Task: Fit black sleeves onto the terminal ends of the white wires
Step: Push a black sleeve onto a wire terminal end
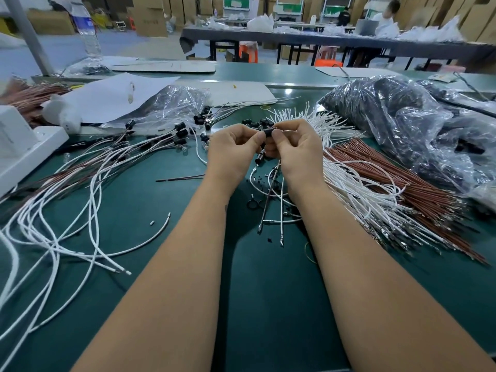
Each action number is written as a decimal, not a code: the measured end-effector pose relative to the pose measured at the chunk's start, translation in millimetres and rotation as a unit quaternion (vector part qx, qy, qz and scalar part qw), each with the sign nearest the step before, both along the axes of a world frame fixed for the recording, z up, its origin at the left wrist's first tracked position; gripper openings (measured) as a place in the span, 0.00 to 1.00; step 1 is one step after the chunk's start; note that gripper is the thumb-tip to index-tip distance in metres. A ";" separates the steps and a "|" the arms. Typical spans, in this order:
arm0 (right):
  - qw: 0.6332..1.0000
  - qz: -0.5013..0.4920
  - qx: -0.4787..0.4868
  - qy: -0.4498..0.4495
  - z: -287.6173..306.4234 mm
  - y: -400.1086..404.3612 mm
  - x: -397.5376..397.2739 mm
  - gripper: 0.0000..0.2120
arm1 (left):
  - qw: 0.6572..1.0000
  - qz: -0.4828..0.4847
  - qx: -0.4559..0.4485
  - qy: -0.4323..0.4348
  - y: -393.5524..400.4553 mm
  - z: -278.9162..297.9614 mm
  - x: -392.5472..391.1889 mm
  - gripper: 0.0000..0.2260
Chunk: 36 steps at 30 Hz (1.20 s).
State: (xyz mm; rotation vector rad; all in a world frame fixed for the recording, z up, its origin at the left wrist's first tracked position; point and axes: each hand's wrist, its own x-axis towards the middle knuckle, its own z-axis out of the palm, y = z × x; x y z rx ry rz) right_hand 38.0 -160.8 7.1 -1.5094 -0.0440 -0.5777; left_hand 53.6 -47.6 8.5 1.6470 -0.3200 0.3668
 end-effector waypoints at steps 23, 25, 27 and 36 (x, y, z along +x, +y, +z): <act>0.989 -0.085 -0.124 0.007 9.4 -0.8 -14.1 0.09 | 0.853 0.315 0.360 -0.210 91.7 118.3 -17.3 0.13; 0.989 -0.080 -0.126 0.015 10.3 -0.2 -15.1 0.08 | 0.814 0.376 0.378 -0.229 116.4 136.4 -22.0 0.13; 0.988 -0.082 -0.127 0.023 11.7 0.1 -15.2 0.08 | 0.771 0.444 0.394 -0.232 140.3 149.3 -26.9 0.13; 0.980 -0.087 -0.176 0.028 9.8 6.4 -16.7 0.09 | 0.823 0.359 0.440 0.020 182.7 57.2 -6.1 0.10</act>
